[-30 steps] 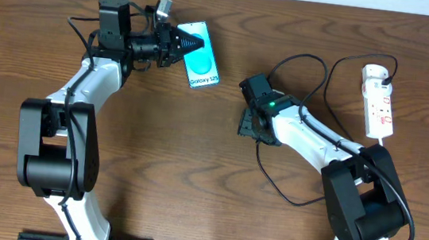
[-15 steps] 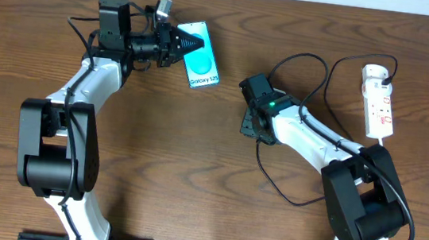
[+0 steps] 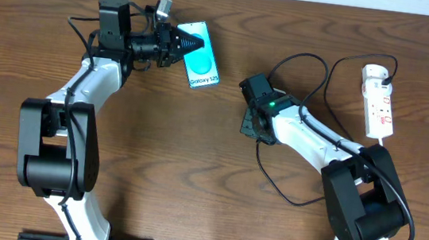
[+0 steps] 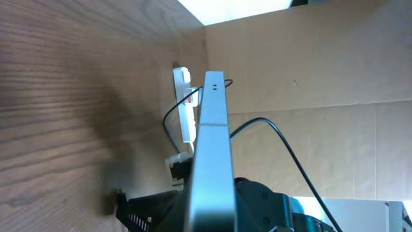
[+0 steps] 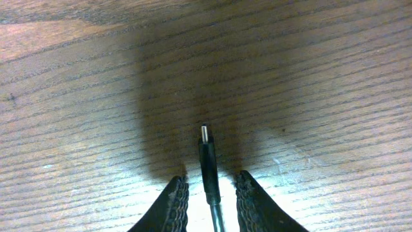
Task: Plug charger to phone and switch on socket
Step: 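Lower and close the right gripper on the USB-C plug, then lift the USB-C plug off the table with the right gripper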
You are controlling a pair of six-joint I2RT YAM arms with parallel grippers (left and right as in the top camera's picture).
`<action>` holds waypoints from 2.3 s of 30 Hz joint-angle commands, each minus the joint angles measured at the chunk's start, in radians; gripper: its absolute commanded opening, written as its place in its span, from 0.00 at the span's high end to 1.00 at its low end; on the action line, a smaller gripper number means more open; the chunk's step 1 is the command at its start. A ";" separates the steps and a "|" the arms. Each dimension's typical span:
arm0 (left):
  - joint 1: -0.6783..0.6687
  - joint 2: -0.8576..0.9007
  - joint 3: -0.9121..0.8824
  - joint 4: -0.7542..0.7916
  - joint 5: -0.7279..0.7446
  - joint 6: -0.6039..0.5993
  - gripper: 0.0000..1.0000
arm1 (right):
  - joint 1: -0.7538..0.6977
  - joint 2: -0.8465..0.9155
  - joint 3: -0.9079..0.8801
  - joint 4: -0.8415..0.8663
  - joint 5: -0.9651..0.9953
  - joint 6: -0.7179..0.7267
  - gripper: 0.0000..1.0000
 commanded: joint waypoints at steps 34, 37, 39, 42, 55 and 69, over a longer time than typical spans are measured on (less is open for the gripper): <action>0.000 0.003 0.005 0.006 0.021 -0.010 0.92 | 0.008 -0.003 -0.003 0.002 0.024 0.008 0.99; 0.000 0.003 0.005 0.006 0.021 -0.010 0.93 | 0.008 -0.003 -0.003 0.002 0.028 0.008 0.99; 0.000 0.003 0.005 0.006 0.021 -0.010 0.93 | 0.007 -0.003 -0.003 0.002 0.027 0.008 0.99; 0.001 0.003 0.005 0.006 0.021 -0.010 0.93 | 0.006 -0.004 -0.003 0.002 0.027 0.008 0.99; 0.001 0.003 0.005 0.006 0.022 -0.010 0.93 | -0.008 -0.077 0.019 -0.018 0.000 -0.031 0.99; 0.001 0.003 0.005 0.006 0.033 -0.010 0.92 | -0.050 -0.306 0.019 -0.152 -0.287 -0.357 0.99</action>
